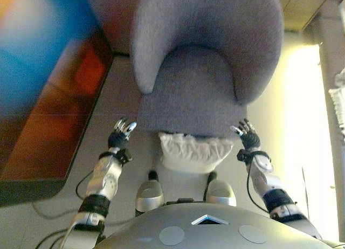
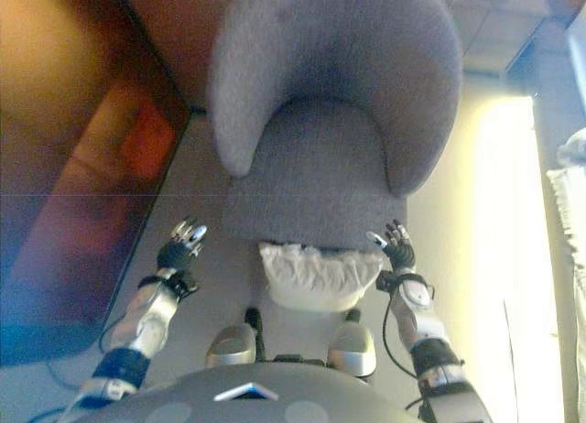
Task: Pick up the cushion and take it to the sofa
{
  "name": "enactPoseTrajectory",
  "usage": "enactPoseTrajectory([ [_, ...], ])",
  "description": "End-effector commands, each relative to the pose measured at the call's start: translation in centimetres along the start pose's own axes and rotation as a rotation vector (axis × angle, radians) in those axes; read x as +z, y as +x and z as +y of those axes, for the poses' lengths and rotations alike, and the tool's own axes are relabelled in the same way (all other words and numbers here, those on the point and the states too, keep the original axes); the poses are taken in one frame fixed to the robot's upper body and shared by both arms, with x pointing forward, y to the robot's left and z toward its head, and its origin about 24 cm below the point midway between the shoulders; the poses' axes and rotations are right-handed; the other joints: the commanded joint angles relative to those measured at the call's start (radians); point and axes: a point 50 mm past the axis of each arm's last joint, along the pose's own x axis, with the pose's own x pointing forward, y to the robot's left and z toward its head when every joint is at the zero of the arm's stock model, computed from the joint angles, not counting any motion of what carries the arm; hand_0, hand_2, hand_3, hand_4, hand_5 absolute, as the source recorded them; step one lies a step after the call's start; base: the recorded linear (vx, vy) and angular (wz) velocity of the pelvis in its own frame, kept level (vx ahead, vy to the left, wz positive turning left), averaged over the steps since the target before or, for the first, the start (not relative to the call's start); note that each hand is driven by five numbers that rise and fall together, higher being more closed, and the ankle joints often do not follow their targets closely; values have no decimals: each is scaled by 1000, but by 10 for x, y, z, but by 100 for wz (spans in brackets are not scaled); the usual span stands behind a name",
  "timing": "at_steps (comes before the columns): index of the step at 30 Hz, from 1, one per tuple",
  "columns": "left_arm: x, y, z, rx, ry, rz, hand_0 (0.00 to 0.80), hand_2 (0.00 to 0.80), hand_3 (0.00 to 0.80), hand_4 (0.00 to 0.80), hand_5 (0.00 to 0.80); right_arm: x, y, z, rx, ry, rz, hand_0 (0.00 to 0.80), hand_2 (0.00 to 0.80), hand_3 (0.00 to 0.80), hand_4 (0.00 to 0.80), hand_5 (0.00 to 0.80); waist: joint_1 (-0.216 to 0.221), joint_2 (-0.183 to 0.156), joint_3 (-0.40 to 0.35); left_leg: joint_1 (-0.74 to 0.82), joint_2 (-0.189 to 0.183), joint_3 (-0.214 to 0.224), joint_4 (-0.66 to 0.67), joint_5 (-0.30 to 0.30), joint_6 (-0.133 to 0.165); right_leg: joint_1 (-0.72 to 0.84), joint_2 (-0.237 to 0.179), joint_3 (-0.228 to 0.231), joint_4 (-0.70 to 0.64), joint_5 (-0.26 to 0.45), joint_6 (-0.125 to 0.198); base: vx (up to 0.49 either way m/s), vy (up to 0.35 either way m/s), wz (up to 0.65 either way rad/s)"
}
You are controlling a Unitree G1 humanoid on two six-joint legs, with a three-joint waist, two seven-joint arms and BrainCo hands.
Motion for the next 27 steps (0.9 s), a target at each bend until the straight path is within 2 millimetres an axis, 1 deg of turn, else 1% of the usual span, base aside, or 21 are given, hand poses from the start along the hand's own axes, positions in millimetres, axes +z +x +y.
enactPoseTrajectory([
  [1, 34, 11, -3, 6, 48, -158, 0, 0, 0, 0, 0, 40, 11, 9, -15, 44, -179, 0, 0, 0, 0, 0, 12, -25, 58, -100, 81, -50, 172, -57, -35, -115, -85, 84, 125, 26, 62, -166, 4, -3],
  [2, 36, 12, -4, 5, 51, -168, 0, 0, 0, 0, 0, 42, 12, 9, -18, 40, -185, 0, 0, 0, 0, 0, 13, -23, 65, -121, 81, -56, 183, -58, -34, -138, -88, 87, 142, 23, 62, -195, 21, -6],
  [3, 44, 16, -8, -5, 55, -204, 0, 0, 0, 0, 0, 50, 16, 9, -25, 33, -213, 0, 0, 0, 0, 0, 13, -20, 97, -183, 73, -79, 208, -59, -32, -205, -93, 107, 178, 21, 61, -241, 26, -4],
  [4, 48, 18, -11, -13, 53, -218, 0, 0, 0, 0, 0, 55, 18, 9, -32, 29, -227, 0, 0, 0, 0, 0, 13, -19, 106, -222, 68, -88, 226, -60, -30, -244, -96, 115, 202, 17, 61, -273, 23, -4],
  [6, 56, 25, -17, -13, 68, -242, 0, 0, 0, 0, 0, 67, 25, 10, -51, 18, -248, 0, 0, 0, 0, 0, 14, -13, 128, -300, 61, -102, 265, -62, -25, -319, -101, 125, 248, 12, 57, -181, 12, -6],
  [8, 60, 29, -21, -16, 83, -257, 0, 0, 0, 0, 0, 75, 30, 10, -67, 7, -256, 0, 0, 0, 0, 0, 12, -9, 134, -348, 60, -111, 293, -66, -25, -365, -102, 133, 274, 9, 55, -135, 10, 5],
  [10, 70, 37, -30, -28, 93, -289, 0, 0, 0, 0, 0, 95, 39, 12, -89, 19, -277, 0, 0, 0, 0, 0, 7, 0, 160, -428, 55, -127, 336, -71, -26, -439, -93, 157, 310, 8, 51, -195, 23, 0],
  [12, 80, 43, -39, -50, 92, -323, 0, 0, 0, 0, 0, 114, 44, 17, -97, 19, -310, 0, 0, 0, 0, 0, 3, 8, 180, -498, 58, -130, 391, -88, -24, -511, -86, 173, 364, -4, 44, -154, 22, -6],
  [13, 82, 44, -41, -53, 90, -328, 0, 0, 0, 0, 0, 118, 45, 18, -101, 22, -317, 0, 0, 0, 0, 0, 2, 9, 184, -512, 59, -129, 403, -92, -23, -526, -86, 174, 377, -7, 42, -141, 28, -3],
  [14, 90, 48, -47, -62, 77, -344, 0, 0, 0, 0, 0, 131, 47, 20, -106, 38, -339, 0, 0, 0, 0, 0, 0, 14, 199, -560, 65, -132, 443, -101, -20, -578, -90, 178, 425, -16, 39, -110, 29, 0],
  [16, 98, 51, -52, -75, 84, -362, 0, 0, 0, 0, 0, 142, 49, 22, -117, 73, -350, 0, 0, 0, 0, 0, -4, 21, 214, -613, 74, -130, 496, -116, -14, -634, -96, 183, 484, -33, 33, -111, 30, -2],
  [19, 111, 55, -63, -108, 93, -392, 0, 0, 0, 0, 0, 152, 52, 20, -128, 89, -345, 0, 0, 0, 0, 0, -14, 32, 231, -714, 76, -133, 600, -147, -1, -737, -100, 203, 583, -54, 22, -51, 35, -1],
  [20, 113, 55, -67, -124, 95, -397, 0, 0, 0, 0, 0, 154, 52, 18, -134, 86, -345, 0, 0, 0, 0, 0, -15, 37, 237, -737, 78, -139, 659, -197, -6, -764, -100, 213, 642, -99, 27, 55, 25, 5],
  [21, 115, 56, -68, -133, 95, -400, 0, 0, 0, 0, 0, 155, 53, 16, -131, 92, -343, 0, 0, 0, 0, 0, -16, 38, 239, -752, 78, -140, 675, -203, -3, -779, -101, 216, 656, -102, 25, 61, 20, 3],
  [24, 123, 57, -78, -160, 99, -405, 0, 0, 0, 0, 0, 160, 54, 19, -77, 92, -344, 0, 0, 0, 0, 0, -24, 43, 253, -848, 67, -146, 805, -253, 11, -878, -93, 238, 752, -122, 17, -25, 13, -3],
  [27, 126, 61, -79, -142, 95, -379, 0, 0, 0, 0, 0, 164, 56, 22, -62, 66, -330, 0, 0, 0, 0, 0, -29, 42, 260, -909, 69, -148, 883, -278, 21, -938, -89, 248, 813, -138, 10, -23, 4, -8],
])
